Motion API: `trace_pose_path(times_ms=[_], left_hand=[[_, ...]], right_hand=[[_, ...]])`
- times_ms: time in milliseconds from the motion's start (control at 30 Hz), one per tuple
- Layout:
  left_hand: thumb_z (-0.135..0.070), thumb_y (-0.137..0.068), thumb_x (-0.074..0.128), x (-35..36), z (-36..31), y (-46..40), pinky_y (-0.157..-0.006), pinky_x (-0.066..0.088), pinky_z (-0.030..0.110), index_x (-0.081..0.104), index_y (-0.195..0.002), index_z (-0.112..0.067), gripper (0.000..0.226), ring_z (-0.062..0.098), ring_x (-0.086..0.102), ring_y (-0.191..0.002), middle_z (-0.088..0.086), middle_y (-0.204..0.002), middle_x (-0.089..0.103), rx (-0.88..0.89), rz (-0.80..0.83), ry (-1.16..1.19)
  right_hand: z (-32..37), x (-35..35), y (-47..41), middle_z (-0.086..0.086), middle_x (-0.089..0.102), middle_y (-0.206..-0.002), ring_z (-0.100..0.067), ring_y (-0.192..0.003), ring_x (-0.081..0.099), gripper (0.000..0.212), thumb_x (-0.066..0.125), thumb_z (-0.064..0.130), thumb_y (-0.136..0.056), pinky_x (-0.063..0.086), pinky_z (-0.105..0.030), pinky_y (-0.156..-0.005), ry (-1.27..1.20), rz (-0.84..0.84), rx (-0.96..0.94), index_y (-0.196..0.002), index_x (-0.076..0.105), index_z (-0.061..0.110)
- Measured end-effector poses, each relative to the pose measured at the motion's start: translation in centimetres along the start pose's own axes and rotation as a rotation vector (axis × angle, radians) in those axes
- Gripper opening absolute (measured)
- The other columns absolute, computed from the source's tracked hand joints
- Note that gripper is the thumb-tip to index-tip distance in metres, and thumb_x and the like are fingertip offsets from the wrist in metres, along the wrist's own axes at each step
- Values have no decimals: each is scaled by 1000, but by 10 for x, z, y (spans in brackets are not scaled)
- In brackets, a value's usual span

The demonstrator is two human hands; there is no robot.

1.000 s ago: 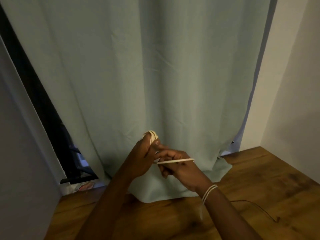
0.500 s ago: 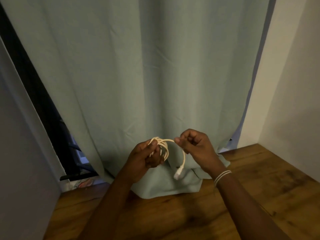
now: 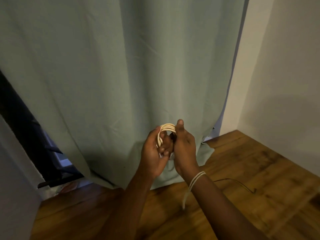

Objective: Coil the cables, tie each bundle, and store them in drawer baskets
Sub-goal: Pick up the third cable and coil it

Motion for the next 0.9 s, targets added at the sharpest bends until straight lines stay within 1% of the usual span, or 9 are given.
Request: trace_pose_path(times_ms=[100, 200, 333, 467, 600, 667, 733, 833, 900], left_hand=[[-29, -90, 47, -8, 0, -10, -50, 45, 26, 58, -65, -4, 37, 17, 48, -45, 7, -46, 48, -36, 45, -156], [-25, -86, 47, -19, 13, -14, -65, 52, 32, 62, -70, 2, 35, 25, 58, -59, 15, -59, 58, -164, 143, -323], [-20, -84, 44, -16, 36, -4, -78, 59, 34, 76, -79, -4, 37, 22, 69, -72, 13, -76, 71, -444, 170, -154], [-33, -102, 44, -6, 84, -4, -56, 52, 21, 65, -84, -11, 36, 6, 55, -46, -2, -53, 59, -505, -22, -99], [-38, -94, 57, -23, 124, -13, -53, 47, 22, 61, -70, -13, 35, 11, 58, -49, 0, -56, 59, -451, -375, -232], [-34, -91, 57, -37, 142, -16, -50, 42, 22, 59, -61, -14, 37, 13, 51, -44, 3, -57, 55, -446, -502, -325], [-29, -89, 55, -51, 158, -21, -47, 40, 24, 59, -57, -15, 35, 13, 47, -39, 2, -52, 53, -444, -590, -419], [-25, -89, 54, -76, 177, -30, -47, 46, 24, 67, -76, -11, 24, 14, 58, -50, 6, -70, 64, -455, -719, -602], [-26, -94, 51, -88, 188, -41, -55, 46, 25, 63, -87, -10, 21, 15, 55, -55, 6, -72, 60, -451, -735, -729]], right_hand=[[5, -11, -7, -31, 56, -64, -23, -55, 55, 60, 47, 41, -102, 43, -26, -50, 75, -77, -173, -76, 58, -11], [2, -30, -9, -22, 49, -58, -16, -55, 48, 49, 48, 28, -104, 39, -29, -52, 237, -91, -289, -66, 51, -2], [-12, -53, -13, -27, 49, -56, -16, -52, 46, 48, 48, 20, -102, 38, -35, -53, 409, -43, -296, -61, 48, -5], [-36, -87, -10, -13, 48, -51, -8, -47, 44, 45, 49, 15, -102, 34, -25, -50, 386, -222, -214, -59, 52, 3], [-79, -105, -9, -9, 55, -51, -16, -46, 51, 47, 47, 30, -103, 40, -31, -49, 280, -363, -96, -63, 58, 7], [-108, -112, -12, -9, 59, -55, -18, -51, 55, 51, 41, 36, -105, 43, -34, -53, 314, -326, -2, -70, 62, 5], [-134, -120, -21, -12, 64, -65, -17, -59, 58, 54, 36, 41, -106, 44, -34, -59, 377, -205, 98, -76, 63, 5], [-165, -140, -44, -13, 70, -82, -19, -72, 64, 61, 32, 51, -104, 48, -29, -69, 517, 115, 257, -86, 66, 4], [-176, -173, -70, -11, 71, -91, -21, -82, 65, 56, 34, 48, -105, 50, -30, -78, 631, 179, 270, -90, 66, 5]])
Point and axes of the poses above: each hand's wrist, its own y-axis away from the middle knuckle, its own x-axis out of the palm, z = x × y, the point moved 6 cm from there along -y, towards the middle knuckle
